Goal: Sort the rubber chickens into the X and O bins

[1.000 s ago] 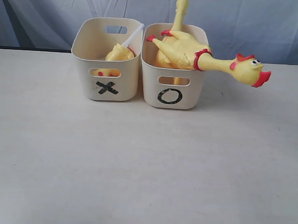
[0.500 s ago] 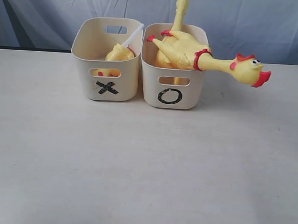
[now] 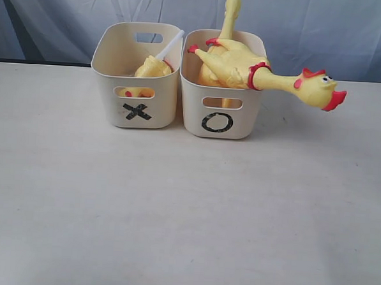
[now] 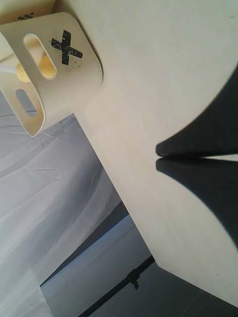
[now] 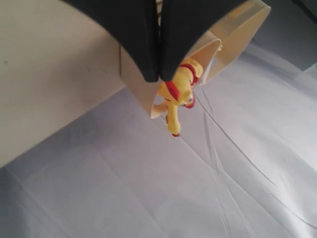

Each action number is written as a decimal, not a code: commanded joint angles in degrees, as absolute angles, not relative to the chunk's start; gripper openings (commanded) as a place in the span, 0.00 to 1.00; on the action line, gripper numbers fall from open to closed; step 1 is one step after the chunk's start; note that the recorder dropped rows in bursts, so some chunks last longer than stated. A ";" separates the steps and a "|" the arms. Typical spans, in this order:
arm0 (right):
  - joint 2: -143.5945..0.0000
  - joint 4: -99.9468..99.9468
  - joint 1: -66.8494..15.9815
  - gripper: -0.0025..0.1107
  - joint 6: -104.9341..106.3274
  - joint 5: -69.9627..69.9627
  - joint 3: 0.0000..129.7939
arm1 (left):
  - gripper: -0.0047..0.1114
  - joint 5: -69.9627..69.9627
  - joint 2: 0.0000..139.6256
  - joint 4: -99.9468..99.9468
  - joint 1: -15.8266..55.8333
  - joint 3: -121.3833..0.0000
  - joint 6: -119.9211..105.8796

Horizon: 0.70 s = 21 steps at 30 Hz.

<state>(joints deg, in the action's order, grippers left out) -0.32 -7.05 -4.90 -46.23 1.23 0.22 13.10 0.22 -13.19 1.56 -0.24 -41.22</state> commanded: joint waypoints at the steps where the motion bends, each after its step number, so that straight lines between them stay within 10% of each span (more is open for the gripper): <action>1: 0.00 -7.10 -4.67 0.02 -46.03 9.70 0.00 | 0.04 13.58 0.00 -13.17 1.84 0.00 -41.06; 21: 0.00 -7.18 -4.67 0.02 -46.03 15.81 0.00 | 0.04 13.58 0.00 -13.17 1.84 0.00 -41.06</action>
